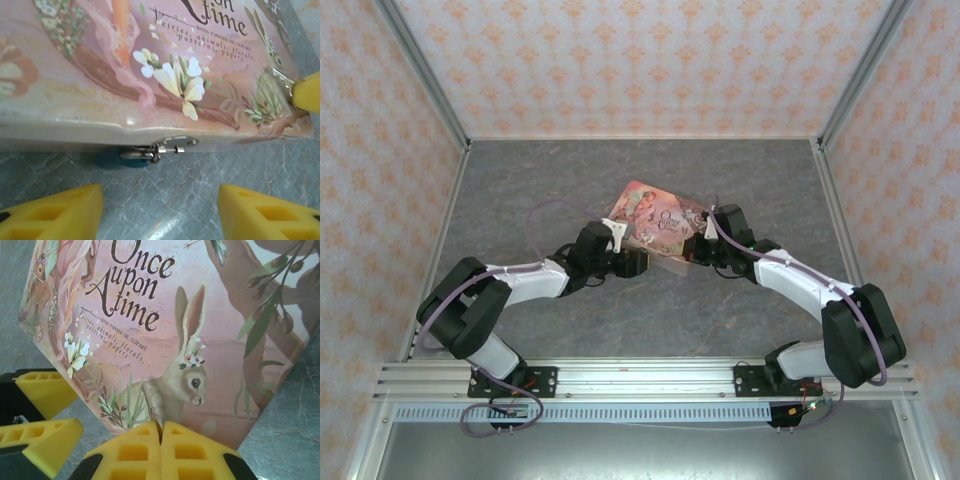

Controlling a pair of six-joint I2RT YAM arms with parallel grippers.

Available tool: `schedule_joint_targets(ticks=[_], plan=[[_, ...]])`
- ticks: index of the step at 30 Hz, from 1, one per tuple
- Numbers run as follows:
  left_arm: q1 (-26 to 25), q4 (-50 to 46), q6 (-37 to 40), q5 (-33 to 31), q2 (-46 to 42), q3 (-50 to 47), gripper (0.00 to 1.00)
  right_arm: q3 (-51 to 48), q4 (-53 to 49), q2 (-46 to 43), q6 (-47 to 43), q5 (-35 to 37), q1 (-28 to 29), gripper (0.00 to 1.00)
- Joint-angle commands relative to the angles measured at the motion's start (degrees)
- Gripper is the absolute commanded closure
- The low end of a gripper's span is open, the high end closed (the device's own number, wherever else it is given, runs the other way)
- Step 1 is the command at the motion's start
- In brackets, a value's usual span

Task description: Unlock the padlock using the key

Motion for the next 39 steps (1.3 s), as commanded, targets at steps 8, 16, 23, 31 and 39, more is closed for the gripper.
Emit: schedule_joint_targets(ticks=[8,16,23,31,39], plan=[[0.2,5.0,5.2,-3.4,5.6,1.9,0.43,0.8,-4.9,0.2,-2.5,4.1,-0.3,1.00],[-1.3,9.4,3.7,-5.4,9.2,2.0,0.41,0.9,-4.9,0.5,-2.5,4.1,-0.2,1.00],[-4.1,9.9,3.0,-6.8,11.9,4.3,0.41,1.0,-5.2,0.4,-2.7,4.1,-0.2,1.00],[-5.0,10.0,1.0,-9.6,14.6,6.4,0.47,0.8,-4.9,0.2,-2.3,3.8,-0.2,1.00],[-5.1,9.7,0.5,-11.5,13.4,6.1,0.60,0.6,-4.5,-0.3,-2.4,3.6,-0.2,1.00]])
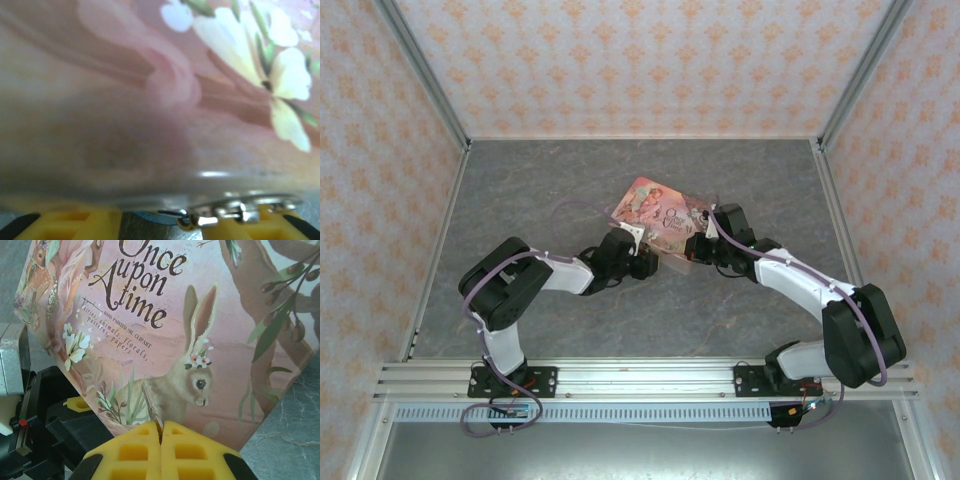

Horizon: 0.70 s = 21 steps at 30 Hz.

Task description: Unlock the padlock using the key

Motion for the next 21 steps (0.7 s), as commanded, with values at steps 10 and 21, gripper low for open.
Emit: schedule_joint_targets(ticks=[10,21], plan=[[-0.3,-1.8,0.6,-3.2,-5.8,0.9,0.71,1.1,-3.7,-1.8,-2.7,1.9,-0.3,1.00],[-0.3,-5.5,-1.6,-0.8,-5.2,3.4,0.73,1.6,-1.5,-0.4,-1.6,1.1,-0.5,1.00]])
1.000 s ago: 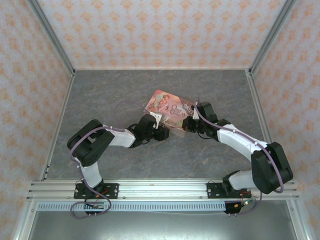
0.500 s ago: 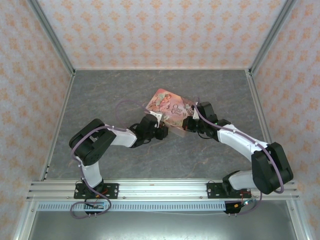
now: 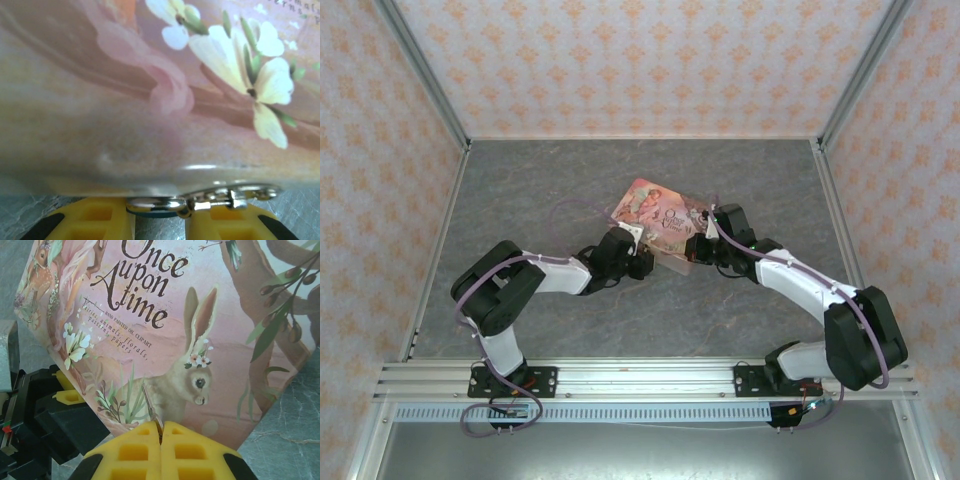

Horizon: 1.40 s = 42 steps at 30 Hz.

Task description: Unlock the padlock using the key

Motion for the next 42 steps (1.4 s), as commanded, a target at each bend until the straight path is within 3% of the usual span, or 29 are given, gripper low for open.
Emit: schedule_joint_targets(ticks=[1,10,18,42], plan=[[-0.1,-0.4,-1.3,1.1,-2.2,3.1,0.73,1.5,-0.7,0.3,-0.2,1.0,-0.5,1.00],[-0.1,-5.8,-4.6,1.2,-2.0,5.6,0.70,1.2,-0.3,-0.2,-0.7,1.3,-0.7,1.00],[-0.1,0.4,-4.8,-1.1,-1.0,3.7,0.57,0.8,0.2,0.4,-0.5,1.1,-0.7,1.00],[-0.1,2.1,-4.7,-4.6,3.8,4.5,0.52,-0.2,1.7,0.3,1.0,0.6,-0.7,1.00]])
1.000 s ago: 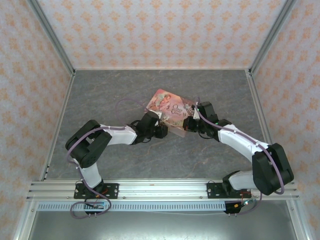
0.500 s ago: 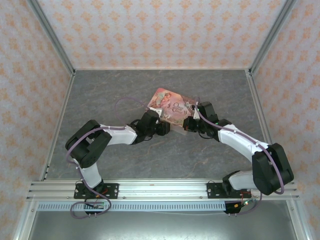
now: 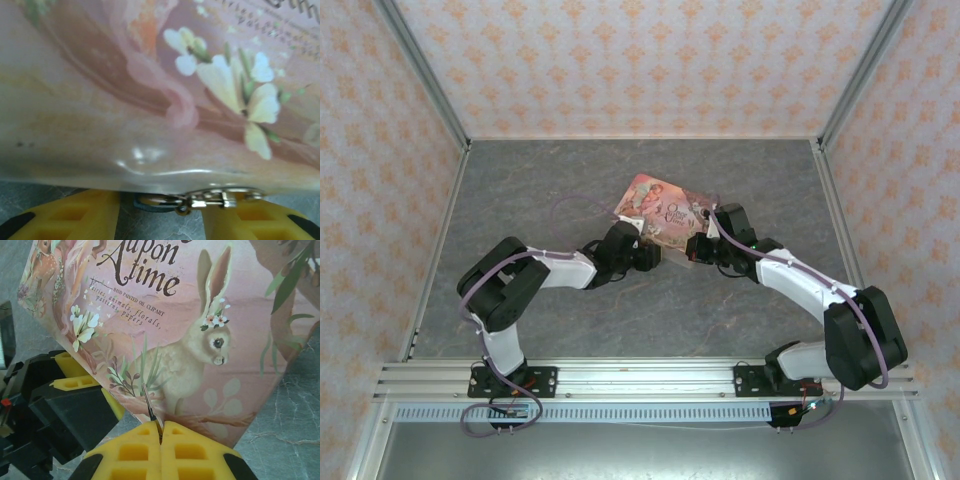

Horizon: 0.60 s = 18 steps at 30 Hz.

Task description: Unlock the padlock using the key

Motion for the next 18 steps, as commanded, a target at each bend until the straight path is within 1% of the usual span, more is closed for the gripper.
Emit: schedule_joint_targets(ticks=[1,8,18], plan=[[-0.1,1.7,-0.2,-2.2,0.9,0.9,0.52,-0.2,1.8,0.3,0.5,0.4,-0.4,1.00],[-0.1,1.5,-0.6,-2.8,0.4,1.2,0.56,-0.5,2.2,0.4,1.0,0.0,-0.4,1.00],[-1.2,1.6,-0.4,-2.3,-0.5,1.8,0.57,-0.5,2.7,0.5,1.2,-0.4,-0.4,1.00]])
